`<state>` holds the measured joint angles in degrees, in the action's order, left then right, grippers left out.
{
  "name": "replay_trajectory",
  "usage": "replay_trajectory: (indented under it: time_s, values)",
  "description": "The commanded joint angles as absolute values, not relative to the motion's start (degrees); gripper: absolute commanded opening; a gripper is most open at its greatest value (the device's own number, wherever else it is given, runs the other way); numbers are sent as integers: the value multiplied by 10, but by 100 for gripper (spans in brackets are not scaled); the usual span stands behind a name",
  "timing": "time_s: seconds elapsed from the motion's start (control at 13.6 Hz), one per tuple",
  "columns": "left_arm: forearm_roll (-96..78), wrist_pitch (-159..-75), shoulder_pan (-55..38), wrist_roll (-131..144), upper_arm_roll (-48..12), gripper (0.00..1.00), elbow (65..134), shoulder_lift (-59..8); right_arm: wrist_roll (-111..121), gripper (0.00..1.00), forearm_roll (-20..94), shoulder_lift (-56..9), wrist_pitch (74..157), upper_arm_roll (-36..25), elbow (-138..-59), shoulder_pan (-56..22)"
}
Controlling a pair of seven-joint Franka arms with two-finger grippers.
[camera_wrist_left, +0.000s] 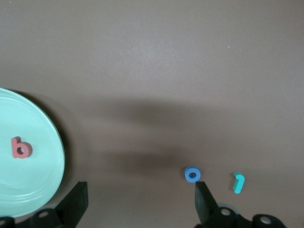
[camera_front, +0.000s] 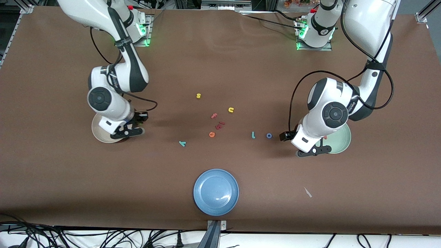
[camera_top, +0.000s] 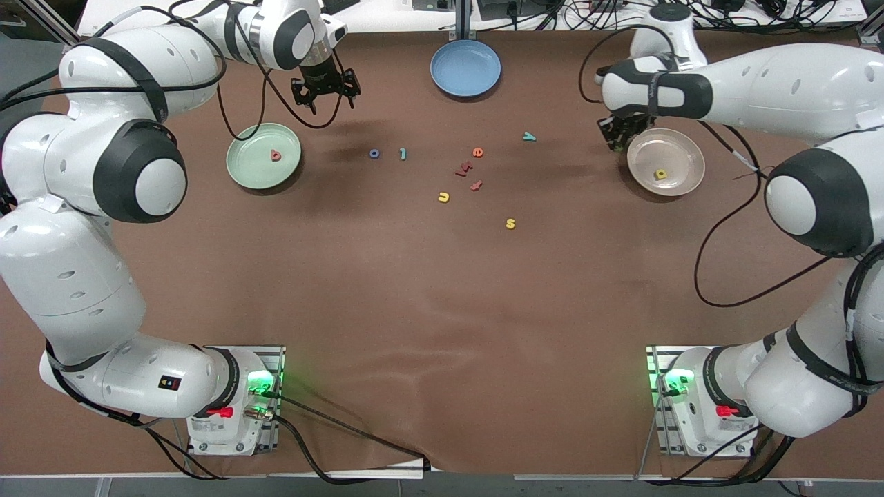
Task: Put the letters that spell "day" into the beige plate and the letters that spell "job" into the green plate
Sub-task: 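Place the green b on the cream plate while the left gripper releases pink b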
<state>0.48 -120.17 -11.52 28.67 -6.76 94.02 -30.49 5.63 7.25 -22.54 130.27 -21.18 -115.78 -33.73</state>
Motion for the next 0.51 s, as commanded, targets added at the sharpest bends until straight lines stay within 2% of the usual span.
replay_trajectory:
  time_s: [0.0,0.15,0.22,0.29,0.37,0.44]
  values:
    - [13,-1200,-123,297,-69,99,930,-312,150,10,74,-190,1356,-248,-1228,-339]
    - [13,-1215,-135,312,-69,99,930,-319,204,14,74,-196,1389,-262,-1243,-337]
    - [13,-1223,-143,322,-69,99,930,-329,225,26,74,-200,1398,-264,-1245,-334]
    - [13,-1236,-148,327,-69,99,930,-337,240,67,74,-205,1398,-264,-1241,-328]
    - [13,-1249,-152,333,-69,99,930,-350,243,100,74,-207,1395,-263,-1236,-327]
    - [13,-1262,-156,343,-69,98,931,-364,239,100,74,-207,1391,-259,-1230,-330]
